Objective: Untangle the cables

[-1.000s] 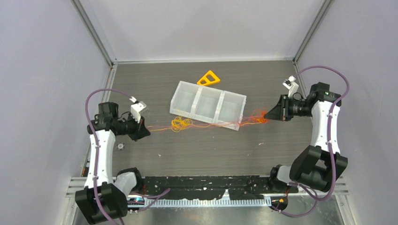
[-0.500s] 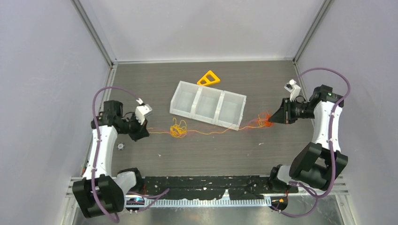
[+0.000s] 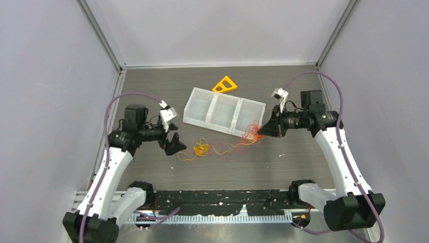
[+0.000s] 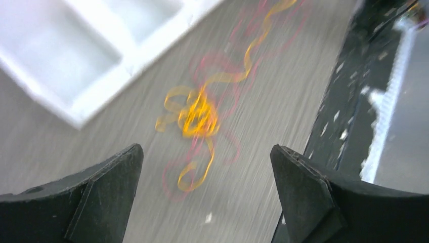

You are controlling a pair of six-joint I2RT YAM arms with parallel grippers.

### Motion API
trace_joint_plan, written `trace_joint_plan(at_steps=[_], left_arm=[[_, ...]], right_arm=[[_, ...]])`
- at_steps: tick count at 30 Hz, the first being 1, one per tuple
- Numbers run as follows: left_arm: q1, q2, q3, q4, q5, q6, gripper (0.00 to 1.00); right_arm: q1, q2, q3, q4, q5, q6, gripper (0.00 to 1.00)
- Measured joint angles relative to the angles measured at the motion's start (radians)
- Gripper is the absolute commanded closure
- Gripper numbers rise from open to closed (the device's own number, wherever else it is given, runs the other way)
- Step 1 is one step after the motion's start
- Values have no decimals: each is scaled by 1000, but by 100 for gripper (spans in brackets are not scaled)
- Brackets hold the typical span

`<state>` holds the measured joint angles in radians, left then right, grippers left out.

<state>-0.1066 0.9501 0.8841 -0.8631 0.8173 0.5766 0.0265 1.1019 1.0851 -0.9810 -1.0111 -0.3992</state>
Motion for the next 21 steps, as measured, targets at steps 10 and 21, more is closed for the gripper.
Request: trace_joint_plan(at_steps=[10, 21], left_arm=[[-564, 53, 19, 575, -87, -562, 0], [-628, 152, 7, 692, -164, -703, 100]], right_arm=[[290, -69, -38, 348, 10, 325, 94], [370, -68, -51, 424, 7, 423, 94]])
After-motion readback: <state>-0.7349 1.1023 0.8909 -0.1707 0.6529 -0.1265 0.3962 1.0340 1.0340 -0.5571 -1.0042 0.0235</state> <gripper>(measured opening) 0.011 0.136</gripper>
